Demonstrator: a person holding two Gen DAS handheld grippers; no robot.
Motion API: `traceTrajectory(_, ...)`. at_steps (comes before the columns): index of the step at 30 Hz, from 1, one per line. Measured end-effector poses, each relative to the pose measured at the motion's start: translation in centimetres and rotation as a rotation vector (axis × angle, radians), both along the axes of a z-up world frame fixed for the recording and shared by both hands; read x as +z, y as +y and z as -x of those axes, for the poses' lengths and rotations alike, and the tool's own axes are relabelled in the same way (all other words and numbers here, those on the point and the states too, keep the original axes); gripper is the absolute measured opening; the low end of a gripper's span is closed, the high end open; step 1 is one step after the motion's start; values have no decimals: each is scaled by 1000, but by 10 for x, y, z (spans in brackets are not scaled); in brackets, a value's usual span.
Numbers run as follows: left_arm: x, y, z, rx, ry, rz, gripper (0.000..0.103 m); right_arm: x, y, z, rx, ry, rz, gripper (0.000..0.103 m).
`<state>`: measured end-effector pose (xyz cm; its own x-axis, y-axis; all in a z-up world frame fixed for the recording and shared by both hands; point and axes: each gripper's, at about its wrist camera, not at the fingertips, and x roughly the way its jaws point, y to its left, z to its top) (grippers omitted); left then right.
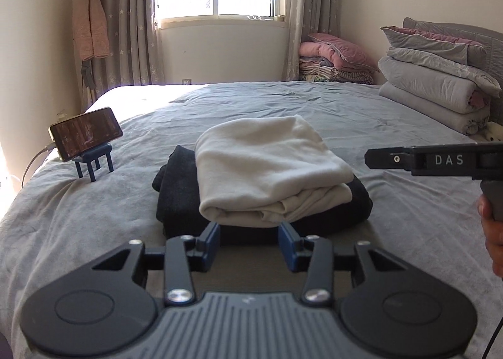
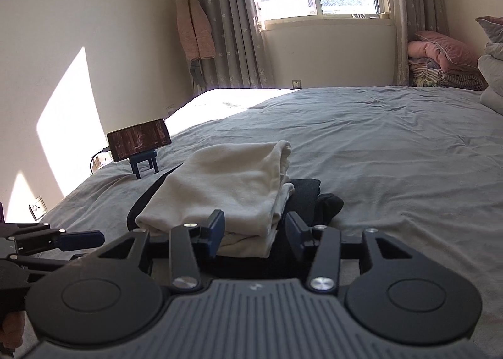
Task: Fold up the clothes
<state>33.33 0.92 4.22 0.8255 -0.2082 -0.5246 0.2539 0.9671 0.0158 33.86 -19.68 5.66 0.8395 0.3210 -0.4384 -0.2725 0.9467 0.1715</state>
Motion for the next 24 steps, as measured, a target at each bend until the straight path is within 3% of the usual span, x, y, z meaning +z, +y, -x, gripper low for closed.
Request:
traceTrajectory(11,46,-15,83,143,59,-59,71,34,3,83,14,9,4,49)
traceTrajectory(17,54,-22,125,176,106,-71,84,43,4,124,-1,35,17,50)
traceTrajectory(24,62,-28,169,211,119,-85,97,52,8,166,-11,21,45,67)
